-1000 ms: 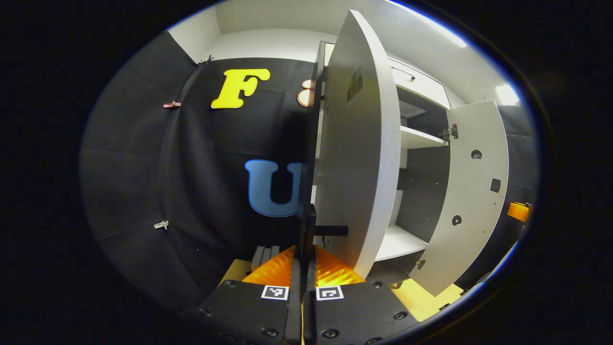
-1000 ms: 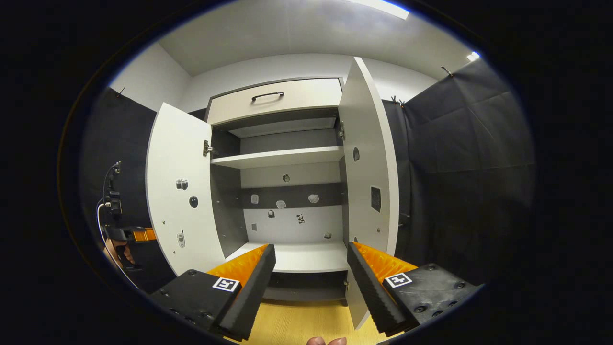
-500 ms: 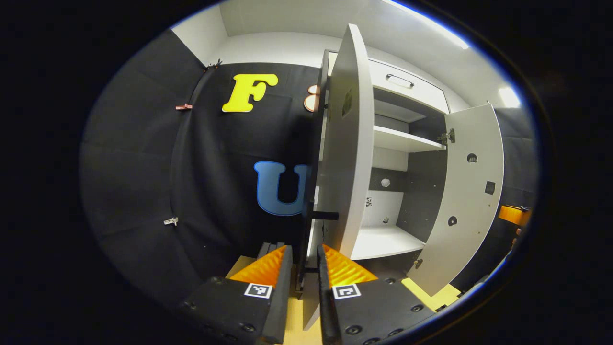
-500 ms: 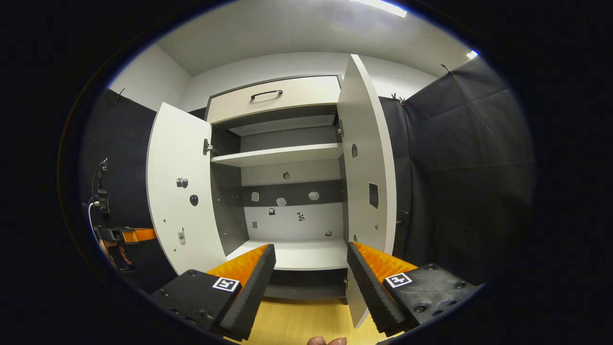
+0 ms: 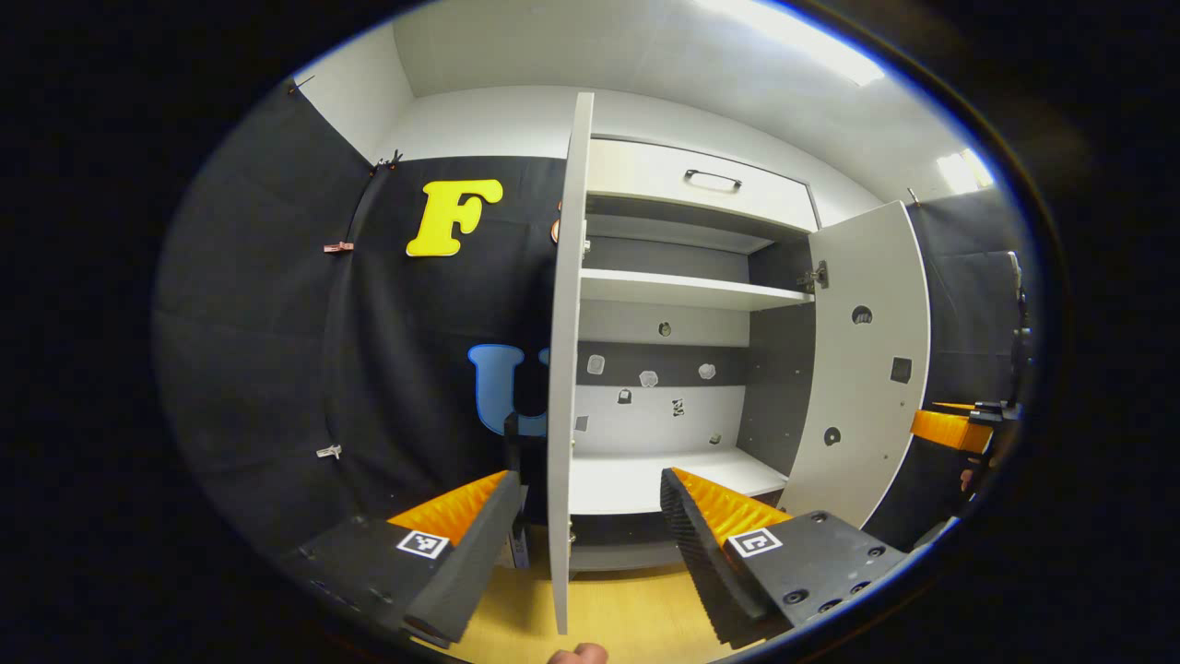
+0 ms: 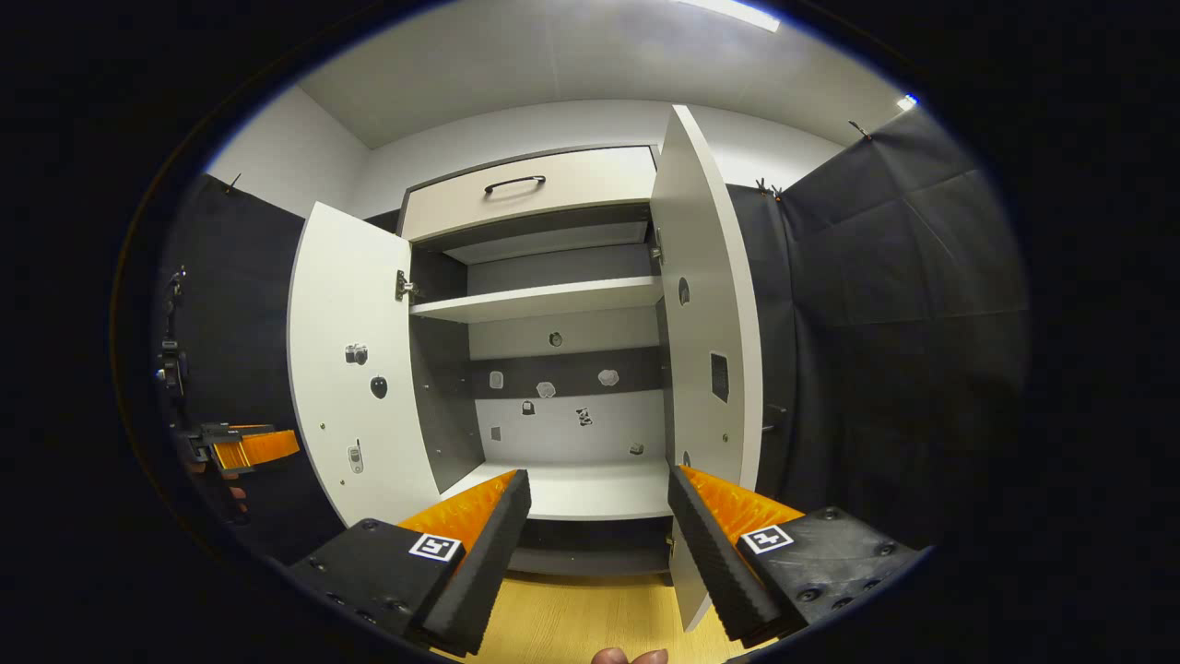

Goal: Open the right door of the double-door shoe cabinet with the right hand, and open the left door with the left hand.

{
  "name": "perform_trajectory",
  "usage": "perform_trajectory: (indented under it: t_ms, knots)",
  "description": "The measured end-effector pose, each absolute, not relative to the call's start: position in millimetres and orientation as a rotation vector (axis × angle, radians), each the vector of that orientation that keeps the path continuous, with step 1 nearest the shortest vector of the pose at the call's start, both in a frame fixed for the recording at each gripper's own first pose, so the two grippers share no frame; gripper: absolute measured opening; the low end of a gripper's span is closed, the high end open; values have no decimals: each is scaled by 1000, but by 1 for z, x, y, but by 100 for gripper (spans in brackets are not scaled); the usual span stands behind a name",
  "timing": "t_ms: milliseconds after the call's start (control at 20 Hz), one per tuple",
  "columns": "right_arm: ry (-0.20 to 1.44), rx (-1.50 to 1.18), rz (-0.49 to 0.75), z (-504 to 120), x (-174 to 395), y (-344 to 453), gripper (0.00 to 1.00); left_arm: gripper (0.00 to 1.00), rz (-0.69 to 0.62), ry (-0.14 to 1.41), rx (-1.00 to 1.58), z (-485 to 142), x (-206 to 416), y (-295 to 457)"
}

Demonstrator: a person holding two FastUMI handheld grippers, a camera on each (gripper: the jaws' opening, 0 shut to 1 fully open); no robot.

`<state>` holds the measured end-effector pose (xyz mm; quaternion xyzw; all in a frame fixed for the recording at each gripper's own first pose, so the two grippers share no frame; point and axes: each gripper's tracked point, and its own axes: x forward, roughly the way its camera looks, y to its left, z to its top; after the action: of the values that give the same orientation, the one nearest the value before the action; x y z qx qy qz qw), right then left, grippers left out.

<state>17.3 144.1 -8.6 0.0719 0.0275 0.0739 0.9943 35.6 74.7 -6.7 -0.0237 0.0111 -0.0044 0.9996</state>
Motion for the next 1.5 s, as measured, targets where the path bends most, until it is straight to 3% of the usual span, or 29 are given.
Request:
perform_trajectory:
  t_ms: [750,1500]
  knots:
    - [27,138,129,-3,15,138,94,95,-68,23,-36,-14,36,-2]
    - [32,151,138,-2,7,140,94,95,-27,15,-60,-6,21,-5]
